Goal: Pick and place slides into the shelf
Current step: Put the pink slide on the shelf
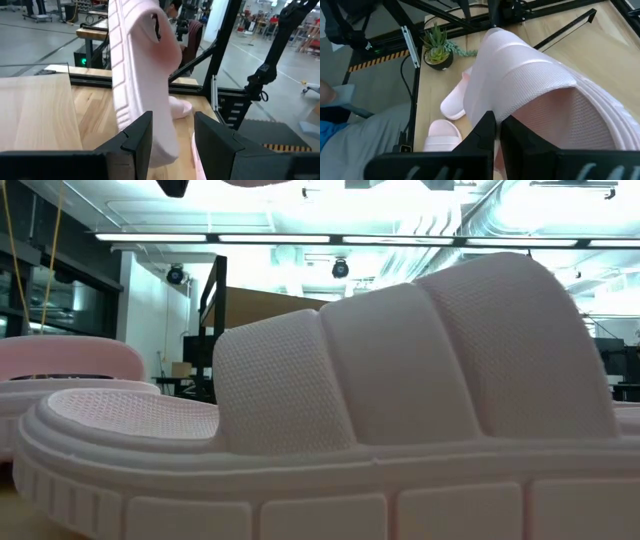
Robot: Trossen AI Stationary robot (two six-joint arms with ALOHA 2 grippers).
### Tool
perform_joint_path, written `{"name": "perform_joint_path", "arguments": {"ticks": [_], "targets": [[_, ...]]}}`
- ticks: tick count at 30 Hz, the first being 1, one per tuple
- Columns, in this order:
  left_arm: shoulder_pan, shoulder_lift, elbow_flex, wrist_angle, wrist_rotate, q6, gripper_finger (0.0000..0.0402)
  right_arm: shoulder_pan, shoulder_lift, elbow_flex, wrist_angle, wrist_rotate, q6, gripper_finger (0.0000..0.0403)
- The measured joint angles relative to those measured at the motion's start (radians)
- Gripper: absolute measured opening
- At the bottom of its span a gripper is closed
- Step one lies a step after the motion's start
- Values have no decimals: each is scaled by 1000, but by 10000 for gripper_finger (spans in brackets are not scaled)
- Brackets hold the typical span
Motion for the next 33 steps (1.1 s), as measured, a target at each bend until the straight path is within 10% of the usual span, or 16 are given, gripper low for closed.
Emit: {"name": "perform_joint_path", "arguments": {"ticks": [25,33], "targets": [[1,-1,0,-18,-35,-150,130,22,0,0,46,1,-62,0],[1,-1,0,-23,-35,-142,195,19,0,0,57,8,-70,0]]}}
